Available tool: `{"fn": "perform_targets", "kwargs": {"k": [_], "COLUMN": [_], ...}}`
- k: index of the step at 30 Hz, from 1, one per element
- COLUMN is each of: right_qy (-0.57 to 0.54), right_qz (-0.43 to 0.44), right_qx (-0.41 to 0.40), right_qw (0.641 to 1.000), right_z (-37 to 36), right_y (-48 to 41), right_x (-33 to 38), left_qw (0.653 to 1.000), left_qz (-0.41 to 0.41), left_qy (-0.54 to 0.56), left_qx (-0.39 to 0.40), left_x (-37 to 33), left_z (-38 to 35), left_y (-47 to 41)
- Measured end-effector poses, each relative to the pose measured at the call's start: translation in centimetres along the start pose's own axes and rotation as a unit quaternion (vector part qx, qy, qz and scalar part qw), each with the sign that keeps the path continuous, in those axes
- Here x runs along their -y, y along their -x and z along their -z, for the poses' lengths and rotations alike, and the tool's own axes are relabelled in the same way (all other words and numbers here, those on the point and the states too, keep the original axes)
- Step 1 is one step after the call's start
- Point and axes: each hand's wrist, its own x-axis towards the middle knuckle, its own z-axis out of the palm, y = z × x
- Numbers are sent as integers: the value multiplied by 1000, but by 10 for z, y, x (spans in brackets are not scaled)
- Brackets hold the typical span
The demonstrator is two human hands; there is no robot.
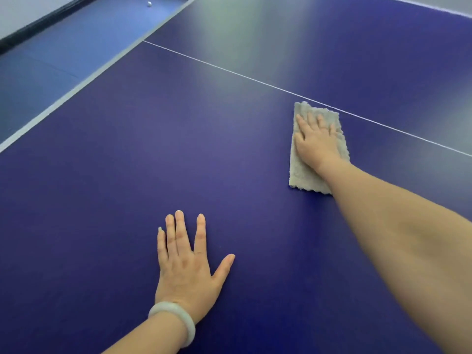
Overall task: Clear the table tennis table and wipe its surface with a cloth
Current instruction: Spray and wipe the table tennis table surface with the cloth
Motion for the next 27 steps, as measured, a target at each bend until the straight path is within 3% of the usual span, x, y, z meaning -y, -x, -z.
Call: {"fn": "perform_targets", "kwargs": {"k": [4,6,8,10,12,14,18,21,23,25,27], "right_qy": [34,45,41,39,45,42,30,43,58,50,36], "right_qz": [265,308,229,78,-61,-130,-77,89,174,120,-69], "right_qx": [51,60,26,-23,-49,-60,-52,-13,14,-10,-43], "right_qw": [962,948,972,996,996,989,995,995,983,991,996], "right_z": [-15,-16,-11,-2,5,0,-26,-49,-56,-54,-51], "right_y": [41,70,89,109,135,161,199,236,263,277,289], "right_x": [35,9,-38,-89,-116,-110,-40,22,26,-4,-40], "left_qw": [1000,1000,1000,1000,1000,1000,1000,1000,999,999,999], "left_qz": [2,1,0,-2,-3,-3,-1,6,8,8,4], "left_qy": [-1,0,3,7,8,8,5,8,19,24,21], "left_qx": [3,1,1,3,6,8,13,25,27,28,29], "left_x": [-1,-1,-1,-1,-1,-2,-3,-3,-2,-2,-2], "left_z": [-1,-2,-1,0,2,3,4,5,5,6,7], "left_y": [0,0,1,0,0,0,0,2,2,2,2]}}
